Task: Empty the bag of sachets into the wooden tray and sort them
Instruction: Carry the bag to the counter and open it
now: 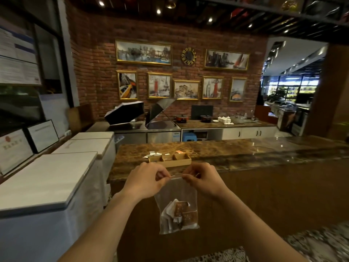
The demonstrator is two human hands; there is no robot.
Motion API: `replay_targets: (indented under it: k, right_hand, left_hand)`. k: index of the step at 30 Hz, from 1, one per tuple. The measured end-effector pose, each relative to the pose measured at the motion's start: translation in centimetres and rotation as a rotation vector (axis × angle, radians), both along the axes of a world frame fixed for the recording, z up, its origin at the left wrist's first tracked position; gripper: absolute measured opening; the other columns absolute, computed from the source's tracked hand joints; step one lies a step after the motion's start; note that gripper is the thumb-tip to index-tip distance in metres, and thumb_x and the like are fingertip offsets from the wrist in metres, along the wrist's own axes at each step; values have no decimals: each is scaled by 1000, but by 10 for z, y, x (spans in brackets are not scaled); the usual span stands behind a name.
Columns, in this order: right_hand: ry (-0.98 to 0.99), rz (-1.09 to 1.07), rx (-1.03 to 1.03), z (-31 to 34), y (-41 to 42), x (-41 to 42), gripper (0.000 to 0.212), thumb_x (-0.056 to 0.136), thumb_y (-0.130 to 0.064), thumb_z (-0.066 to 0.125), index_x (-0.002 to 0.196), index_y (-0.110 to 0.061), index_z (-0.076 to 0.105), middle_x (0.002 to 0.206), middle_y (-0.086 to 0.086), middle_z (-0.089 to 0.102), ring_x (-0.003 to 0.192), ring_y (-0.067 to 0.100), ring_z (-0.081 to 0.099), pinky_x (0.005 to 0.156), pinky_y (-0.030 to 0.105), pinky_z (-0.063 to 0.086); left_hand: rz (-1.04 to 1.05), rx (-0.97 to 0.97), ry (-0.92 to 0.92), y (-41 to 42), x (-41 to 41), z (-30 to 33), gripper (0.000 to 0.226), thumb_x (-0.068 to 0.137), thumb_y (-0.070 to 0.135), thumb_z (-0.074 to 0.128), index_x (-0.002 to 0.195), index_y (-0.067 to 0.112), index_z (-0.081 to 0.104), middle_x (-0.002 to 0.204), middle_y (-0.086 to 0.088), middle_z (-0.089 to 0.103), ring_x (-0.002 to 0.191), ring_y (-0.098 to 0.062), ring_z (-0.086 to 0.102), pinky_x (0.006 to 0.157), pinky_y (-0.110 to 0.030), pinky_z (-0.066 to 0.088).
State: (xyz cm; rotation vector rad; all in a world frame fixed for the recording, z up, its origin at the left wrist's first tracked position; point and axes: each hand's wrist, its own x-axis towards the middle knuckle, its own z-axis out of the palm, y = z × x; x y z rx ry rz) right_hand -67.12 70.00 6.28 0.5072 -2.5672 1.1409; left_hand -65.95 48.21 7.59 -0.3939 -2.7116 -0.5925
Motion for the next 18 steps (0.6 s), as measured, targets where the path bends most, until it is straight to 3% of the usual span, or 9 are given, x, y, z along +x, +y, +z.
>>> replay_targets:
  k: [6, 10, 18]
  right_hand:
    - [-41, 15, 10, -9, 11, -8, 2, 92, -27, 72, 91, -27, 73, 92, -5, 73, 85, 8, 69, 74, 29, 60]
    - [-41, 30, -9, -7, 18, -16, 3, 93, -26, 71, 91, -25, 74, 90, -6, 73, 82, 6, 68, 67, 22, 54]
    - [-13, 60, -13, -10, 45, -41, 3, 93, -25, 71, 92, -23, 73, 90, -5, 72, 83, 8, 68, 70, 25, 58]
  left_hand:
    - [-2, 12, -29, 11, -8, -5, 10, 90, 42, 70, 98, 41, 75, 92, 24, 71, 85, 3, 63, 73, -21, 52]
    - [13, 10, -33, 18, -14, -1, 10, 89, 42, 70, 97, 40, 75, 90, 23, 71, 84, 3, 63, 72, -20, 49]
    - [42, -1, -39, 49, -30, 3, 7, 89, 40, 71, 95, 39, 76, 86, 24, 70, 84, 6, 61, 77, -25, 52]
